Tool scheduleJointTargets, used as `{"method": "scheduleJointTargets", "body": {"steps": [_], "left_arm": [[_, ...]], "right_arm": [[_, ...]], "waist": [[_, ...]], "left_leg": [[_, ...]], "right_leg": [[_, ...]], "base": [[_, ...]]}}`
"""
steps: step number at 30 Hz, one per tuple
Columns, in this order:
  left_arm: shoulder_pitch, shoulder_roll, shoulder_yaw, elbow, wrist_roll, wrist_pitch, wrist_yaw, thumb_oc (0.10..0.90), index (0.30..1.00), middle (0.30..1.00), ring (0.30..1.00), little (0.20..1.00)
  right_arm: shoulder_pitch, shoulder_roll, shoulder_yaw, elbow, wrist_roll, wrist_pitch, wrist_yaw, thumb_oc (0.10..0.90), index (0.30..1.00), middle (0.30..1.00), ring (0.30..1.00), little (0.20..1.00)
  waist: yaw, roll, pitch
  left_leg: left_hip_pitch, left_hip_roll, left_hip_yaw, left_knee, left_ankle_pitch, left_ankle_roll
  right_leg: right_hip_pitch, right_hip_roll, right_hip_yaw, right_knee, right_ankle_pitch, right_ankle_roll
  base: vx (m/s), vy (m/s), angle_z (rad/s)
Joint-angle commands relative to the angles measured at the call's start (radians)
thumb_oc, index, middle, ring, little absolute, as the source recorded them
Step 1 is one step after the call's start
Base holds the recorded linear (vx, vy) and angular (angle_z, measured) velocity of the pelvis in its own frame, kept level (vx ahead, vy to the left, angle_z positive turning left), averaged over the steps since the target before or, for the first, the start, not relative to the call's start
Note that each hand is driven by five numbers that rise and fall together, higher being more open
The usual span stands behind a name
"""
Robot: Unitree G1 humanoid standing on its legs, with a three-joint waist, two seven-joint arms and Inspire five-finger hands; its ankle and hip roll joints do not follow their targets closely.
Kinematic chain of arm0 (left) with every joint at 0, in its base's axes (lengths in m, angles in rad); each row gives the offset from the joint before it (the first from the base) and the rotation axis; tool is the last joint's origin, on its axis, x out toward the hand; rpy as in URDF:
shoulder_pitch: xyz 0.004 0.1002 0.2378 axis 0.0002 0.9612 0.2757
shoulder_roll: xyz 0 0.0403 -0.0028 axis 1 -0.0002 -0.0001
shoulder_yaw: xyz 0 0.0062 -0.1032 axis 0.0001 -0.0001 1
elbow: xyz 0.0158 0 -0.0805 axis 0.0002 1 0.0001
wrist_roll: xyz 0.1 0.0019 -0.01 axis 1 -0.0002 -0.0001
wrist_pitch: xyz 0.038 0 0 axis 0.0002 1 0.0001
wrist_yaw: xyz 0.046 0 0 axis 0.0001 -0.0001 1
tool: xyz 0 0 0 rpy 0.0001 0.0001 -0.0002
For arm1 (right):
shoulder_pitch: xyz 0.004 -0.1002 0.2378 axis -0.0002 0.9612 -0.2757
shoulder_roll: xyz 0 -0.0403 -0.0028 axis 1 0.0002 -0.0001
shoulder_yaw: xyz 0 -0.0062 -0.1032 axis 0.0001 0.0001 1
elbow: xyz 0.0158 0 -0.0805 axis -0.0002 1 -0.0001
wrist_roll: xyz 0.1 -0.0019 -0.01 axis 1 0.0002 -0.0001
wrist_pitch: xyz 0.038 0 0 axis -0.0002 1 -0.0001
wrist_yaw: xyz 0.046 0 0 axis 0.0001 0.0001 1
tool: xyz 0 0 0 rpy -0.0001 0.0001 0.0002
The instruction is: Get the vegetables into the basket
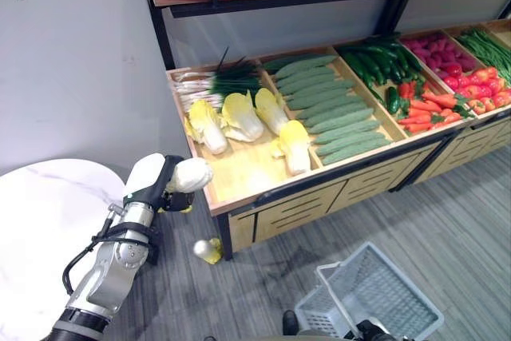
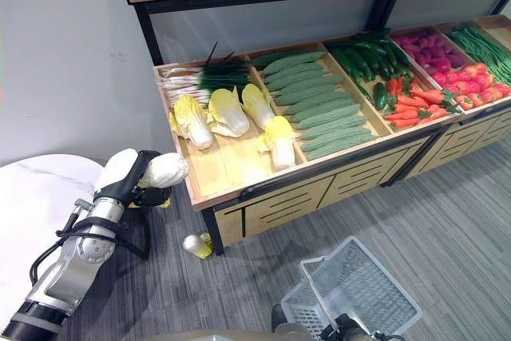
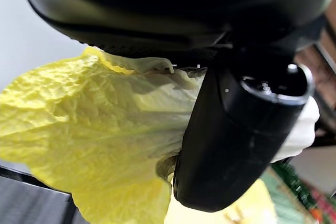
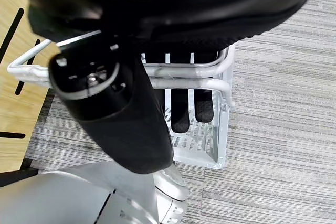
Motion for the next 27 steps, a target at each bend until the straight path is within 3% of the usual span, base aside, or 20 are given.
{"method": "scheduleJointTargets", "body": {"steps": [1, 14, 27], "left_arm": [[-0.042, 0.001, 0.114, -0.168, -0.081, -0.111, 0.066, 0.4, 0.3, 0.3, 0.3, 0.3], [0.027, -0.019, 0.166, -0.301, -0.238, -0.141, 0.024, 0.4, 0.3, 0.3, 0.3, 0.3], [0.008, -0.035, 0.133, -0.299, -0.328, -0.132, -0.011, 0.4, 0.3, 0.3, 0.3, 0.3]], "right_arm": [[-0.054, 0.018, 0.019, 0.009, 0.008, -0.038, -0.002, 0.4, 0.3, 0.3, 0.3, 0.3], [-0.064, -0.001, 0.01, 0.005, 0.011, -0.041, -0.01, 0.4, 0.3, 0.3, 0.3, 0.3], [-0.075, -0.008, -0.011, 0.015, 0.02, -0.033, -0.02, 0.4, 0.3, 0.3, 0.3, 0.3]], "waist": [[0.014, -0.017, -0.024], [0.044, -0.038, -0.003], [0.051, -0.05, 0.014]], "left_leg": [[0.042, -0.008, -0.017, 0.007, -0.054, -0.027], [0.034, -0.011, -0.053, 0.007, -0.052, -0.023], [0.047, -0.042, -0.054, 0.007, -0.069, 0.002]], "right_leg": [[-0.004, -0.091, 0.002, 0.027, -0.007, 0.109], [0.016, -0.102, -0.049, 0.043, -0.015, 0.111], [0.012, -0.126, -0.032, 0.057, -0.009, 0.123]], "base": [[-0.07, -0.005, 0.02], [-0.02, 0.005, 0.12], [0.0, 0.043, 0.0]]}}
